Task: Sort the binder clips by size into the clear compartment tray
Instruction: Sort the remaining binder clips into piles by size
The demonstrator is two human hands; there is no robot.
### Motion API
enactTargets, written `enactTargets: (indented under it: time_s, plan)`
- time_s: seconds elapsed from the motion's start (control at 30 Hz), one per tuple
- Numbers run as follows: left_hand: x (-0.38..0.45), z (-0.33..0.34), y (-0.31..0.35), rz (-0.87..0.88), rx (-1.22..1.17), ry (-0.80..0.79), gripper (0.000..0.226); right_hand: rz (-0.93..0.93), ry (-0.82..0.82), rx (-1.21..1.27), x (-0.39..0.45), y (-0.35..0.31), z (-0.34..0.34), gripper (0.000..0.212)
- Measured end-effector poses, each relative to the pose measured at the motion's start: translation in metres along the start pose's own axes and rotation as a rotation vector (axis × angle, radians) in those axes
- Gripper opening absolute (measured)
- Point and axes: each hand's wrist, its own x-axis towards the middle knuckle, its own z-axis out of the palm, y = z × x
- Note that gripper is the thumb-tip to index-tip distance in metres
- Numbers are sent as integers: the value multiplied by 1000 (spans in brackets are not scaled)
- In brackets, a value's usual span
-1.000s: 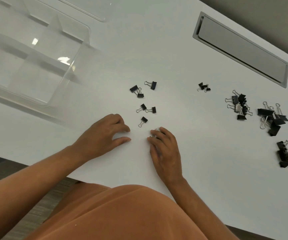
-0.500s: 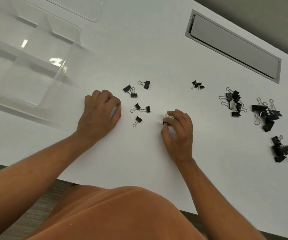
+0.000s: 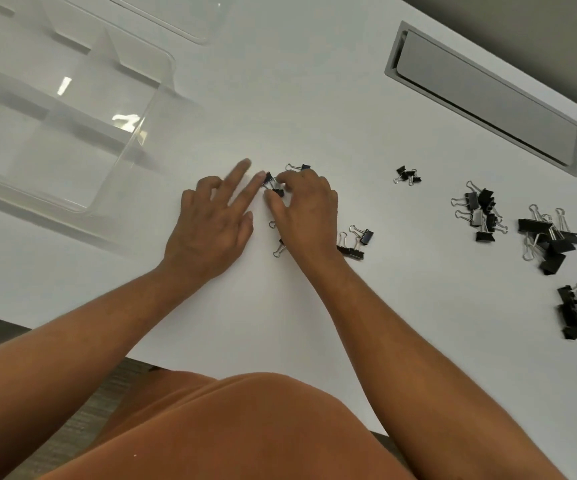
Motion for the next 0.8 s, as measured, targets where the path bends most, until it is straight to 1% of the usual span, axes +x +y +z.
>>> enactTargets:
  time_s: [0.13, 0.23, 0.33, 0.43, 0.6, 0.67, 0.8]
  plan:
    - [1, 3, 1, 14, 31, -27, 55, 15, 1, 101, 3, -2, 2, 14]
    - [0, 4, 1, 6, 46, -34, 55, 96, 2, 238, -3, 0, -12, 18]
    - [0, 4, 2, -8, 42, -37, 56, 186, 58, 336, -12, 17, -34, 22]
    - [1, 5, 2, -19, 54, -41, 58, 234, 44, 311, -22, 35, -50, 22]
    - [2, 5, 1, -33, 50, -63, 60, 163, -101, 256, -32, 37, -45, 27]
    - [2, 5, 0, -37, 57, -76, 60, 158, -98, 257, -33, 35, -43, 28]
    - [3, 4, 0, -42, 46, -72, 61, 230, -102, 351, -34, 34, -46, 36]
